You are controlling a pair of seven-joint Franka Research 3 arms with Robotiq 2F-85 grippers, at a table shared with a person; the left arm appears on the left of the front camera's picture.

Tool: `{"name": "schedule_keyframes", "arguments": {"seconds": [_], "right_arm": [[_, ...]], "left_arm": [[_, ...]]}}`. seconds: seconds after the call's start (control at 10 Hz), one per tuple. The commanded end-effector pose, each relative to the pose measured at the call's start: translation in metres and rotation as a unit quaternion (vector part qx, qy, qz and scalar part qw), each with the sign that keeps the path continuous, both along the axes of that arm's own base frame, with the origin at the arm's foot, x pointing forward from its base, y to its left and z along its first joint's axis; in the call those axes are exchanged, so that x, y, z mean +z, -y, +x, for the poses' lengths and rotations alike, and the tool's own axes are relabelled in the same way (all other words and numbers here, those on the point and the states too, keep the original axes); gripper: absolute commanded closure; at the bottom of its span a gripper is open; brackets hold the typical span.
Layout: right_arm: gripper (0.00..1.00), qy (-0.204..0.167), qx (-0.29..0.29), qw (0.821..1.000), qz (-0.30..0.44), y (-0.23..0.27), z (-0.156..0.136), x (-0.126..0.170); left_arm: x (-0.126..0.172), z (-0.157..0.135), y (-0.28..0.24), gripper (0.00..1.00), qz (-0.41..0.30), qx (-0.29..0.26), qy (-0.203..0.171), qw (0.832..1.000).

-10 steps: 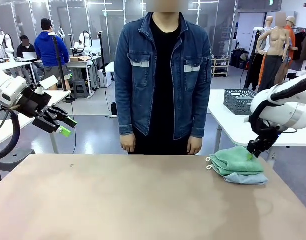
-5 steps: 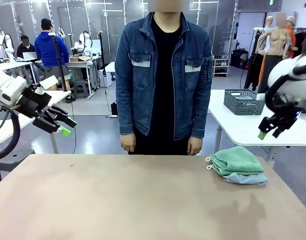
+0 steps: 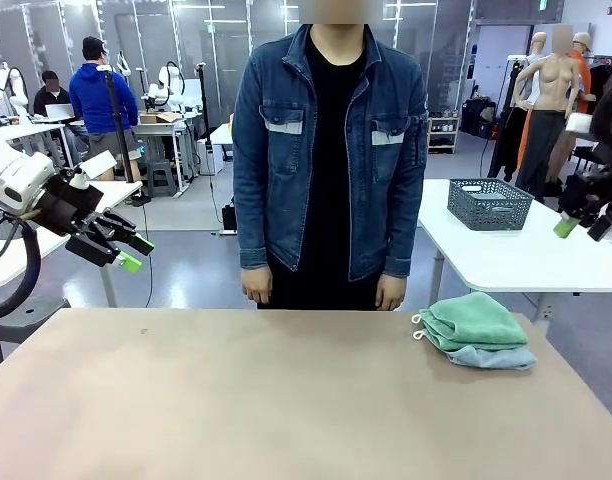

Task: Fold the towels and place them in the basket.
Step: Stack the folded Towel with hook on the right side of the table.

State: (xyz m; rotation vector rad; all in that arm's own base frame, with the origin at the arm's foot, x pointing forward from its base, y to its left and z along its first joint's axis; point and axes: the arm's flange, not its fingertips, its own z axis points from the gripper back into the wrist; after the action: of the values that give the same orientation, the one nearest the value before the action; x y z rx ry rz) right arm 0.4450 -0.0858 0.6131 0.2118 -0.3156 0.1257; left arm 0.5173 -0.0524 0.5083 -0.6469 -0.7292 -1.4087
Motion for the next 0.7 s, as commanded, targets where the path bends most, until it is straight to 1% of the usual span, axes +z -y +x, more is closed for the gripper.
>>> {"name": "schedule_keyframes", "arguments": {"seconds": [0.0,0.1,0.2,0.3,0.4,0.5,0.6], "right_arm": [[0.51,0.018,-0.022,0.999,0.021,-0.017,-0.031,0.003],[0.35,0.022,-0.025,0.999,0.020,-0.020,-0.041,0.008],[0.55,0.027,-0.026,0.999,0.026,-0.022,-0.048,0.010],[0.39,0.027,-0.022,0.999,0.025,-0.024,-0.051,0.008],[0.59,0.037,-0.032,0.999,0.020,-0.026,-0.051,0.007],[0.42,0.040,-0.026,0.999,0.021,-0.026,-0.049,0.005],[0.42,0.027,-0.012,0.999,0.019,-0.022,-0.052,0.015]], "left_arm": [[0.002,-0.001,0.000,0.22,0.002,0.000,0.003,1.000],[0.002,-0.001,0.000,0.22,0.002,0.000,0.003,1.000],[0.002,-0.001,0.000,0.22,0.002,0.000,0.003,1.000],[0.002,-0.001,0.000,0.22,0.002,0.000,0.003,1.000],[0.002,-0.001,0.000,0.22,0.002,0.000,0.003,1.000],[0.002,-0.001,0.000,0.22,0.002,0.000,0.003,1.000],[0.002,-0.001,0.000,0.22,0.002,0.000,0.003,1.000]]}}
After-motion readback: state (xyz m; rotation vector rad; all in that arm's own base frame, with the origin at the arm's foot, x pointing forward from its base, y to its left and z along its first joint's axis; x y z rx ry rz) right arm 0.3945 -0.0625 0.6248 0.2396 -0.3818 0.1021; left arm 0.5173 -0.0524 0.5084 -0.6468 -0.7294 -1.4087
